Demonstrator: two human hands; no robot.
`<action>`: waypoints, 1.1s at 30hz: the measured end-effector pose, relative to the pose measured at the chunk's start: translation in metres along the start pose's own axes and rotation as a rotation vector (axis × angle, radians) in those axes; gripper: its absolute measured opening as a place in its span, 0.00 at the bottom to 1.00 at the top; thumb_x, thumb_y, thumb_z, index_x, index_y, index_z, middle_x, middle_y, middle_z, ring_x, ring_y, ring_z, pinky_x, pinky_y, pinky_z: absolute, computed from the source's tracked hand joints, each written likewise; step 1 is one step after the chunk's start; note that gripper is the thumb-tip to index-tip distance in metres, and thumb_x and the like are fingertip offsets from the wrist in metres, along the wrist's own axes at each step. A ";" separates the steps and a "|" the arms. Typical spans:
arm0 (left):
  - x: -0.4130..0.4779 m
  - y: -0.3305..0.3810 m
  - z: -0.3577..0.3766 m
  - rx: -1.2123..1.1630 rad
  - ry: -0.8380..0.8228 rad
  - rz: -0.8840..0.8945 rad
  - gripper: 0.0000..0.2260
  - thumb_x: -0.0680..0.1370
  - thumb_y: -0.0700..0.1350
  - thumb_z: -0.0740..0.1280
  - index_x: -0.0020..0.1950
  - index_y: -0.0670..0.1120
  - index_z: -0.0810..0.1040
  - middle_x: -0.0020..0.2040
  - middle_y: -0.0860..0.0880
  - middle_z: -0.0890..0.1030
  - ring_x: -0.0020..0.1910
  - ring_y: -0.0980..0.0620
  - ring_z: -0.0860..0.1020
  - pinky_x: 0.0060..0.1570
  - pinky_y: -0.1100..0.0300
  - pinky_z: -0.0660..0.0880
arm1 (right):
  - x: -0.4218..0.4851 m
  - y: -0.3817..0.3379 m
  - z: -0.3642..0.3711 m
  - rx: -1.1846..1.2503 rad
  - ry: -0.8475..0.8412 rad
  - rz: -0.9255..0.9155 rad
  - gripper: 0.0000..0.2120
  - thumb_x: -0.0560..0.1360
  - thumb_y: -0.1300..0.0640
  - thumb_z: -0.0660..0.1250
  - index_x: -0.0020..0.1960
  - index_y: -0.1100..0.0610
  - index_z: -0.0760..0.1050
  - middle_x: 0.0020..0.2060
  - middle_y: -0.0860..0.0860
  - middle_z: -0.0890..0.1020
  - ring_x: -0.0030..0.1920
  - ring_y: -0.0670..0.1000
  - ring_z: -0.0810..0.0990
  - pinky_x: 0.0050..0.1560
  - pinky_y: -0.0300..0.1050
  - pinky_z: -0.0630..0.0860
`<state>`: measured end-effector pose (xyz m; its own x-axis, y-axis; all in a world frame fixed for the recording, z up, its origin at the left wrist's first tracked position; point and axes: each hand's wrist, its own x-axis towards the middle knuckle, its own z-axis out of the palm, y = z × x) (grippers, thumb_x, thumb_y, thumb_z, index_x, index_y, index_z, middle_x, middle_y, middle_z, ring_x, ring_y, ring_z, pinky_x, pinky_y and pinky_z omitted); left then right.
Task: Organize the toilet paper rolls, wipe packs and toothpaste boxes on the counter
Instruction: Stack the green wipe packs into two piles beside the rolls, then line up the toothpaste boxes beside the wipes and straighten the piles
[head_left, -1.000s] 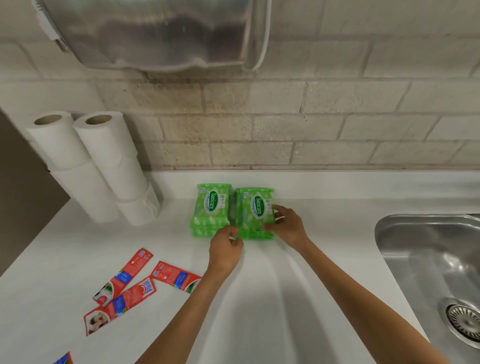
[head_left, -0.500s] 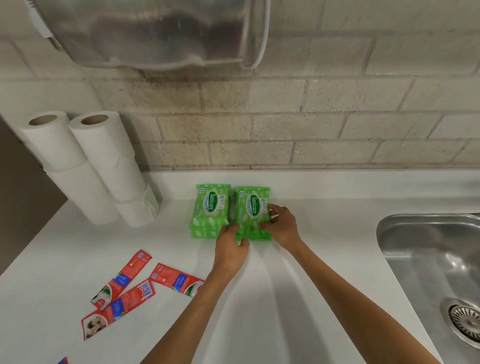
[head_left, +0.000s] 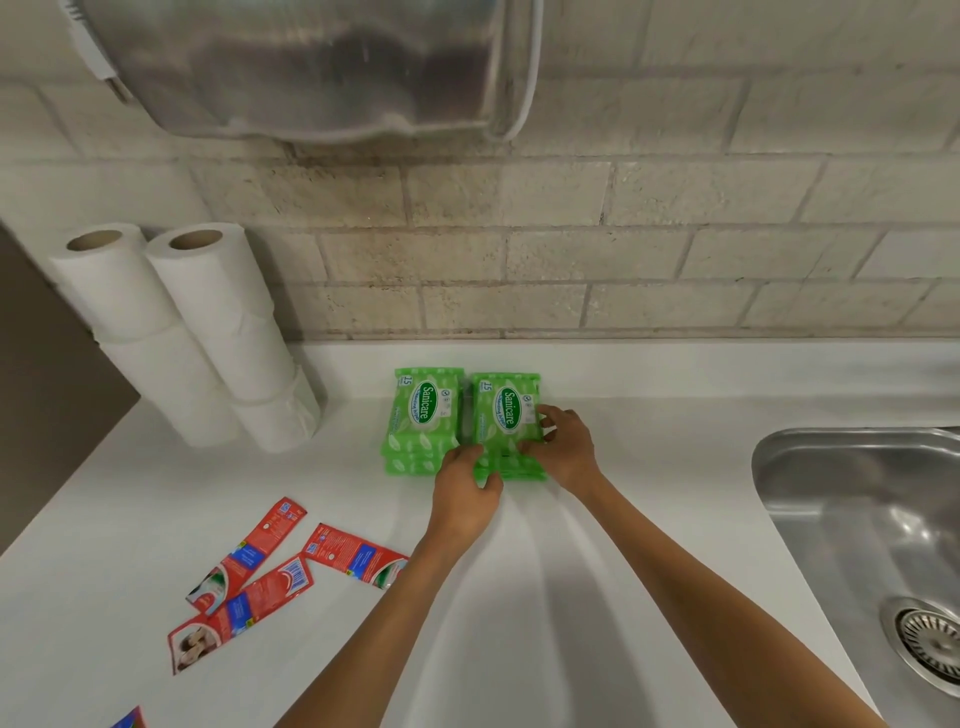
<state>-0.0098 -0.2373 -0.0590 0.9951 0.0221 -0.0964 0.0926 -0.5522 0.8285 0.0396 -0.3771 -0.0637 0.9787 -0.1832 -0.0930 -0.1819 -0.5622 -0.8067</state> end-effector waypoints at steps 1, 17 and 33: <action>-0.001 0.000 -0.001 0.001 0.000 0.003 0.21 0.76 0.39 0.64 0.69 0.40 0.69 0.68 0.41 0.70 0.67 0.45 0.70 0.67 0.51 0.69 | -0.002 -0.001 0.000 -0.009 0.014 0.006 0.31 0.67 0.59 0.73 0.68 0.56 0.68 0.58 0.56 0.74 0.55 0.55 0.76 0.50 0.41 0.71; -0.044 -0.022 -0.072 0.021 0.122 -0.009 0.15 0.75 0.37 0.64 0.62 0.42 0.74 0.59 0.43 0.77 0.44 0.53 0.76 0.47 0.67 0.67 | -0.097 -0.029 0.046 -0.093 -0.106 -0.182 0.16 0.71 0.53 0.70 0.58 0.55 0.78 0.53 0.54 0.79 0.50 0.51 0.78 0.47 0.37 0.70; -0.083 -0.105 -0.155 -0.005 0.220 -0.133 0.11 0.76 0.34 0.60 0.57 0.37 0.76 0.53 0.44 0.77 0.49 0.48 0.75 0.38 0.76 0.63 | -0.143 -0.053 0.131 -0.648 -0.278 -0.375 0.18 0.74 0.49 0.64 0.60 0.58 0.73 0.56 0.56 0.73 0.58 0.57 0.73 0.53 0.48 0.70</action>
<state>-0.0972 -0.0518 -0.0529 0.9579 0.2748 -0.0827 0.2224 -0.5286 0.8192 -0.0779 -0.2159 -0.0838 0.9582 0.2703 -0.0936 0.2279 -0.9192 -0.3212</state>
